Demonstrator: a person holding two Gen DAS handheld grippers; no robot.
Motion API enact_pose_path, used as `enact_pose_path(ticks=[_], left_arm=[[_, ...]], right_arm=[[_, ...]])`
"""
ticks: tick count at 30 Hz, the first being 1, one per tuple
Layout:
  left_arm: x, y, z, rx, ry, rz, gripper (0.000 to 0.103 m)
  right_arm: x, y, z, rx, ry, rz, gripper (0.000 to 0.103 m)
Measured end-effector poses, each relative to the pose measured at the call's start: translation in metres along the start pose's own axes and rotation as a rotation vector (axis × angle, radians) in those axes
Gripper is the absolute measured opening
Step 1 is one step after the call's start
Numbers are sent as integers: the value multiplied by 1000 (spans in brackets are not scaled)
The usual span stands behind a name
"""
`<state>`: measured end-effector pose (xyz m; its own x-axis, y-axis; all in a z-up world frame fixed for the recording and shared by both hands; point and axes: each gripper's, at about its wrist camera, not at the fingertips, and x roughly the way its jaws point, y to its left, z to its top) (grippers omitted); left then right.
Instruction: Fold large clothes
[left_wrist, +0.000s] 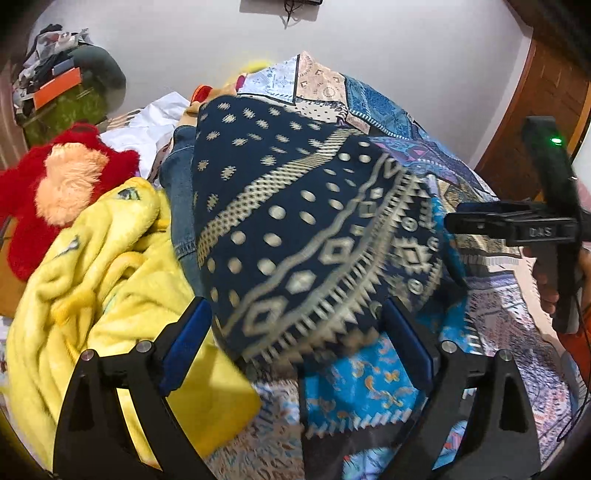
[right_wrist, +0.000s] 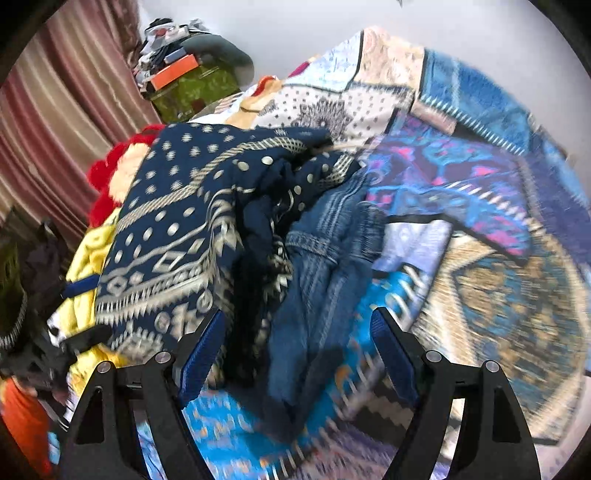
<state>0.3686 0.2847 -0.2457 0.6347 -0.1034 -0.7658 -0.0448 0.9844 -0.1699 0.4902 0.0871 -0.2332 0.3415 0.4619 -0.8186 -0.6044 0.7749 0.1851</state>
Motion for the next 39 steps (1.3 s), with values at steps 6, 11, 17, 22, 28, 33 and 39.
enact_pose_path(ticks=[6,11,17,22,28,33,39], left_arm=[[-74,-37,3,60,-116,94,93],[-168,-71,11,66,-301,119,93],[-276,-116,1,79,-545,163,93],[-332,-149,-24,94,-686,203,93],[-372,-180,-67,100,-803,247,93],[-383,-185,-86,70,-821,206,93],[-384,-187,-94,63,-812,199,93]], right_arm=[[-99,41,-12,-56,-195,2,79],[-200,83,-26,-105,-408,16,79],[-304,127,-62,-144,-639,11,79],[-358,151,-101,-158,-758,42,79],[-387,160,-146,-99,-819,83,79],[-398,169,-177,-96,-837,12,79],[-404,173,-192,-87,-827,-38,79]])
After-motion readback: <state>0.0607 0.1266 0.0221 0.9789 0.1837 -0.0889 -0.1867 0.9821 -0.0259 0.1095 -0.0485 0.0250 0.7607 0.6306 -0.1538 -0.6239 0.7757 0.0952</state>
